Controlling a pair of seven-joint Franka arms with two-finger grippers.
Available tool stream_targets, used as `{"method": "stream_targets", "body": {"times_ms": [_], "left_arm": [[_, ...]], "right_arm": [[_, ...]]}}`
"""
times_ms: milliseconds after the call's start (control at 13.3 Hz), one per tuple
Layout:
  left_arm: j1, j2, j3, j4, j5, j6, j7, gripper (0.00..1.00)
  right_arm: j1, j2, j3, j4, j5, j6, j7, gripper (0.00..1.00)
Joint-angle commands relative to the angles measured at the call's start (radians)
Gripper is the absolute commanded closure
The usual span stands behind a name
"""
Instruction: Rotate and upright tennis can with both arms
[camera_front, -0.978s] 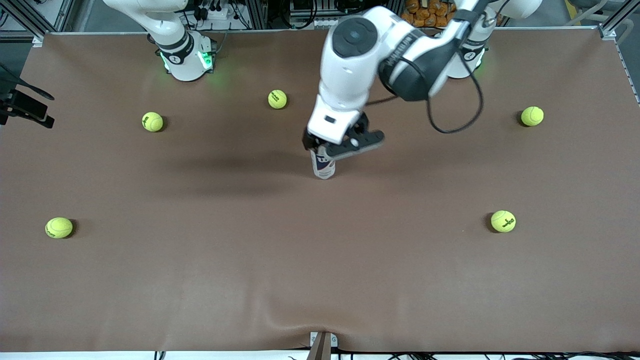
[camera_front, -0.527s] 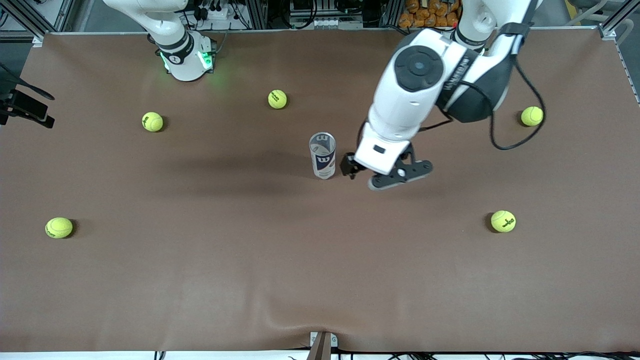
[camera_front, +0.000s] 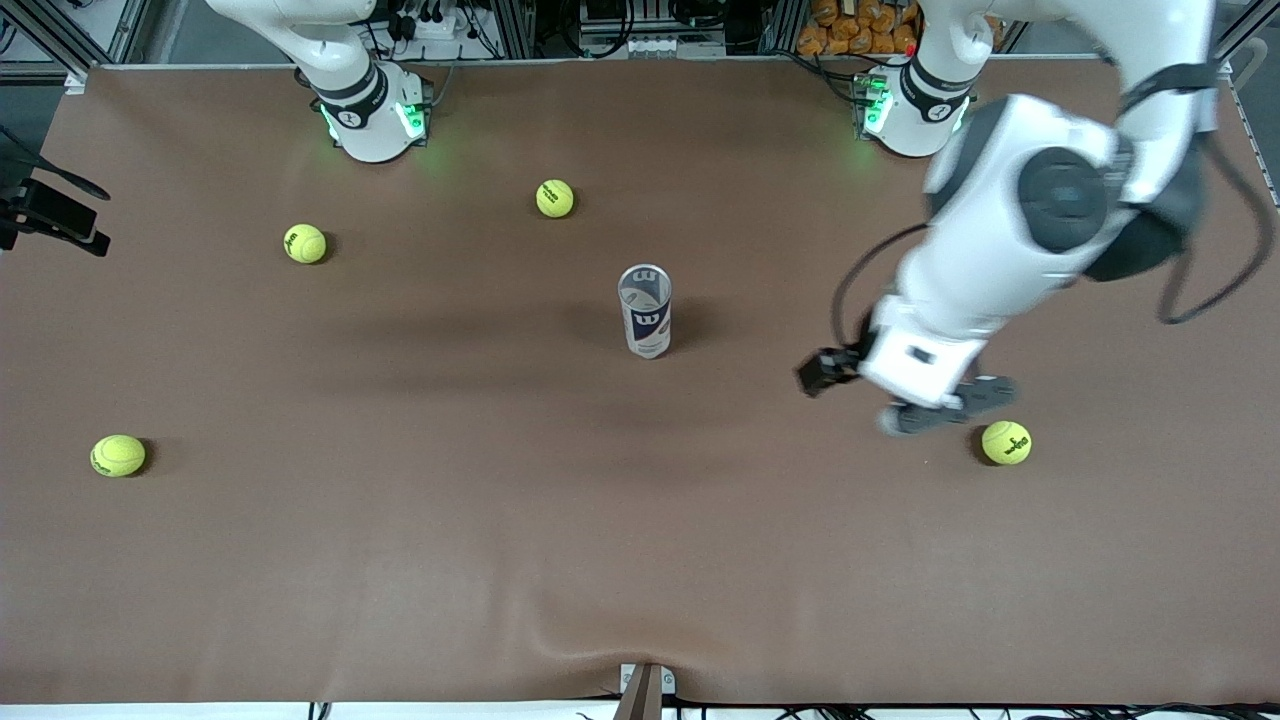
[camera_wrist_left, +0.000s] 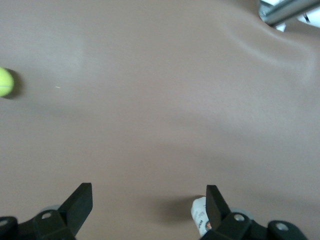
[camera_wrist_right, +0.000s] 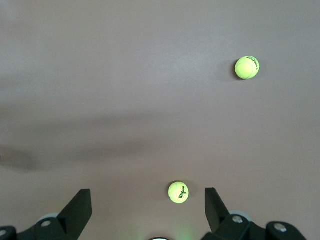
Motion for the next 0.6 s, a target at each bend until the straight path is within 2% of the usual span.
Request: {"method": "stream_targets", "body": {"times_ms": [0, 75, 226, 376, 527], "left_arm": [[0.028, -0.101, -0.009, -0.024, 0.011, -0.091, 0.052, 0.00], [0.043, -0.127, 0.024, -0.025, 0.033, -0.134, 0.119, 0.00], [0.081, -0.168, 0.035, -0.039, 0.033, -0.205, 0.299, 0.00], [0.095, -0.191, 0.039, -0.057, 0.033, -0.240, 0.329, 0.00], [0.092, -0.295, 0.052, -0.178, 0.036, -0.230, 0.341, 0.00]], "right_arm": [[-0.004, -0.002, 0.007, 0.012, -0.008, -0.010, -0.004, 0.00], [-0.004, -0.002, 0.007, 0.012, -0.008, -0.010, -0.006, 0.00], [-0.004, -0.002, 0.007, 0.012, -0.008, -0.010, -0.004, 0.00], [-0.004, -0.002, 0.007, 0.012, -0.008, -0.010, -0.004, 0.00], [-0.004, -0.002, 0.007, 0.012, -0.008, -0.010, -0.004, 0.00]]}}
